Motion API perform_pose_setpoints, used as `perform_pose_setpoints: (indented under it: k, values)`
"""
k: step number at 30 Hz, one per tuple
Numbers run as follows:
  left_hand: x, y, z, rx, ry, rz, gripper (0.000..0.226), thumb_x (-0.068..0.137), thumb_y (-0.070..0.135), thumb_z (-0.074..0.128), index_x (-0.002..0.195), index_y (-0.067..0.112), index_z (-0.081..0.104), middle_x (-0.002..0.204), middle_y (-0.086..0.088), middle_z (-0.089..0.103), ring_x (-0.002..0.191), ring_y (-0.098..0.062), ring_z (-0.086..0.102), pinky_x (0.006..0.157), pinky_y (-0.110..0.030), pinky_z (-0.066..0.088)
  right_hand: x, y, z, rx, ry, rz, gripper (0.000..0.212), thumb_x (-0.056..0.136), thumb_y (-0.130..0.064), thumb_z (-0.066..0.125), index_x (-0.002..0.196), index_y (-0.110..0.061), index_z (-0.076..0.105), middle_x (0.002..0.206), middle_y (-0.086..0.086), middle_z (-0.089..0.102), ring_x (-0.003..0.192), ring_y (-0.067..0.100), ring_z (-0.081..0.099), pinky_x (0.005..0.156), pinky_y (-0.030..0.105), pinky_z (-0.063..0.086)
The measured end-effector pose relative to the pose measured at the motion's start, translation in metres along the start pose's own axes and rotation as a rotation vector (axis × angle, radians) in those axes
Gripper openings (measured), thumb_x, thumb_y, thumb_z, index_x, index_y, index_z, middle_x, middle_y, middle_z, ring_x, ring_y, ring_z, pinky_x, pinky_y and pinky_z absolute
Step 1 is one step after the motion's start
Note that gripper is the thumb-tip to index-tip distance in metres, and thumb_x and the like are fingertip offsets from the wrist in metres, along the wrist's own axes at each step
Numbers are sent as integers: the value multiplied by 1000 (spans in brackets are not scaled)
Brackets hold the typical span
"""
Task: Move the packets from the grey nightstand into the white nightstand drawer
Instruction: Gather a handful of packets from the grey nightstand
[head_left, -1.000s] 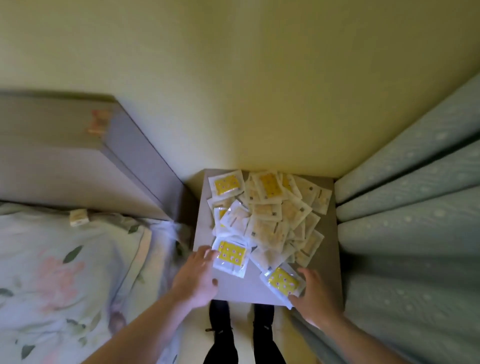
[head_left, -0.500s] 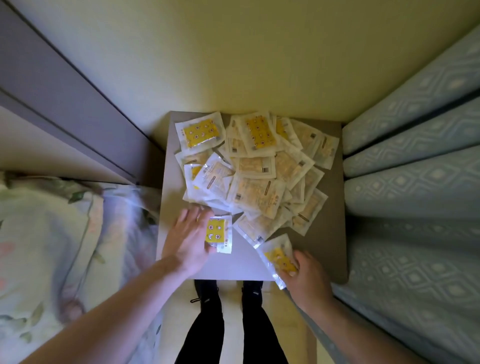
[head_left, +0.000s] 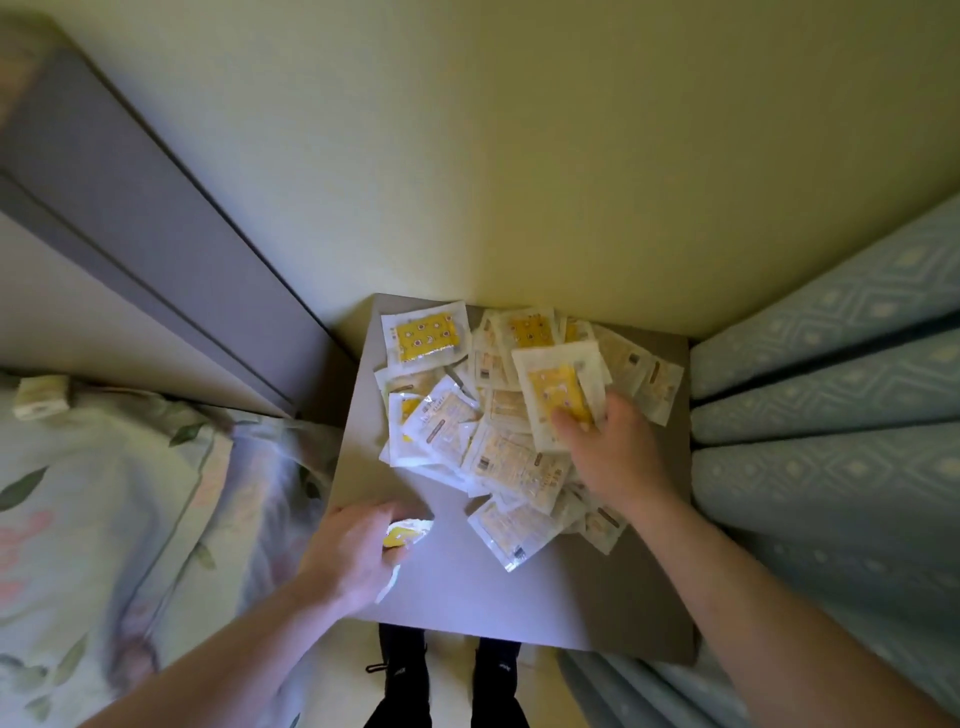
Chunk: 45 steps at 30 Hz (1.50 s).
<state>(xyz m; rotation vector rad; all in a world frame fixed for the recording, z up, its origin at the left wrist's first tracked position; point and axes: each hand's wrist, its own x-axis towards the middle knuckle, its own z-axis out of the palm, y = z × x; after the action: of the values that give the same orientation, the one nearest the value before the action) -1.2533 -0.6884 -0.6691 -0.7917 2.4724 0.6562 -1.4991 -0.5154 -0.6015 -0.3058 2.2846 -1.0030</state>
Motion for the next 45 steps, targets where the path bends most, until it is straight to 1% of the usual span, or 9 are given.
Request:
perform_pose_setpoints:
  k: [5,10,13,17,21,28,35,39,45]
  values:
    - [-4,-9,-18,-313,89,-7,26,89,52,61,108,35,68,100,19,70,91,-12,68,78,-33,54,95,0,28,-231,-26,-41,57,74,-70,46,97,-23,68,106,5,65,97,26,66,87,44,59]
    - [9,1,-65,-485,212,78,7,90,44,65,84,44,60,91,27,62,79,1,60,67,-17,42,127,5,39,-333,-40,12,59,73,-66,53,109,-22,68,113,6,64,107,30,62,94,44,57]
    - [45,7,-95,-439,240,147,13,94,34,70,87,39,60,94,22,54,82,-1,57,71,-20,38,126,9,37,-337,-1,47,43,75,-55,62,105,-25,67,109,5,66,105,32,62,92,46,57]
    - [115,18,-131,-328,182,107,35,95,30,71,124,11,64,127,6,49,95,-19,63,83,-22,41,114,5,26,-202,19,109,19,90,-26,70,107,-20,62,103,0,66,94,25,62,79,32,50]
    - [176,32,-146,-124,63,50,54,94,42,69,138,14,55,150,-4,39,126,-29,50,106,-36,42,99,5,12,-87,65,103,37,89,-16,74,115,-21,48,90,-11,56,77,9,58,58,25,43]
    - [212,41,-125,153,37,11,60,87,52,70,141,32,52,147,-7,31,132,-37,33,114,-44,36,67,31,-9,-5,50,106,11,94,-16,68,101,-22,63,90,-8,67,78,9,64,54,19,39]
    - [212,40,-123,273,100,-77,60,83,59,72,134,31,57,138,-7,49,132,-29,43,107,-45,34,44,61,-8,81,114,173,8,96,-22,68,100,-28,71,90,-10,73,82,5,68,57,20,44]
    - [204,35,-131,45,181,-51,31,84,42,76,100,27,54,109,3,61,112,-25,57,95,-41,32,37,72,-5,156,133,240,11,95,-26,69,105,-30,71,93,-11,75,84,8,71,62,26,54]
    - [152,24,-135,-540,427,-68,40,86,25,80,110,23,48,93,11,62,84,-19,59,82,-35,49,8,65,-8,316,267,207,26,95,-29,71,119,-36,67,106,-14,73,96,6,70,77,35,57]
